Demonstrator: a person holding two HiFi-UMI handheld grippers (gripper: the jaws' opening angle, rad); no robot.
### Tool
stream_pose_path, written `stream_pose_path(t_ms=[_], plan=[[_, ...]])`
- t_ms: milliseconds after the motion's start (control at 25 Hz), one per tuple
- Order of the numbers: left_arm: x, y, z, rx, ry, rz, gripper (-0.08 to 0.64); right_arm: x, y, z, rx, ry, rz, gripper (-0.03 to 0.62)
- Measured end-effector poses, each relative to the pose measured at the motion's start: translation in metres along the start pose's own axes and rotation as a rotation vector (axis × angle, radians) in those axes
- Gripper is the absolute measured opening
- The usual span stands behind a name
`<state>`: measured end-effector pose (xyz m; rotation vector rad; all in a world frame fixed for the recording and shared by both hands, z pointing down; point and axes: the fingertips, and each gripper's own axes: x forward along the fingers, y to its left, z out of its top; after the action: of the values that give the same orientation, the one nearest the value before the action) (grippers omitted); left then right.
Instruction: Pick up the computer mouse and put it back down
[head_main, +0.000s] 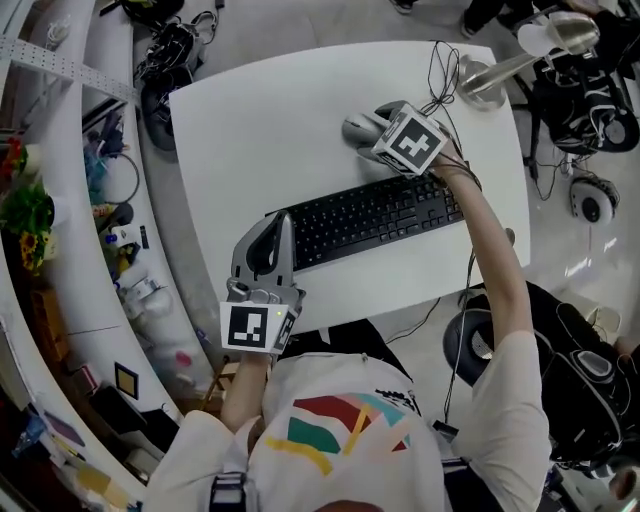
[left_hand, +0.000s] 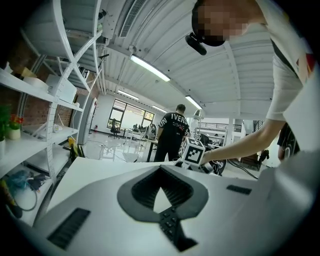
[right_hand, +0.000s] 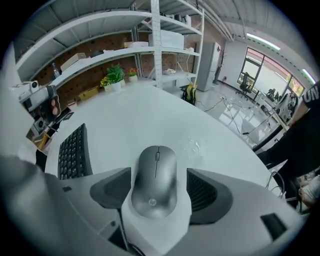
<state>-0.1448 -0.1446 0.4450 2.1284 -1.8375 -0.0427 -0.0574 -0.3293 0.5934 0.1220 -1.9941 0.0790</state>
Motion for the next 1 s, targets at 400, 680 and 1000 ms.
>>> stream_pose_path(t_ms=[400,680,1000], plan=[[-0.009,0.013,-0.002,-0.016,0.006,0.015,0.043,0.015,-0.001,0.001,0.039,0.055,0.039,0.353],[-0.006,0.018,-0.003,-0.024,0.002,0.005,0.044,0.016,0.001,0.004,0.035,0.073,0.032,0.323],[-0.012,0.022,0.006,-0.026,-0.024,0.013,0.044,0.012,0.007,0.006,0.056,0.033,-0.012,0.293]])
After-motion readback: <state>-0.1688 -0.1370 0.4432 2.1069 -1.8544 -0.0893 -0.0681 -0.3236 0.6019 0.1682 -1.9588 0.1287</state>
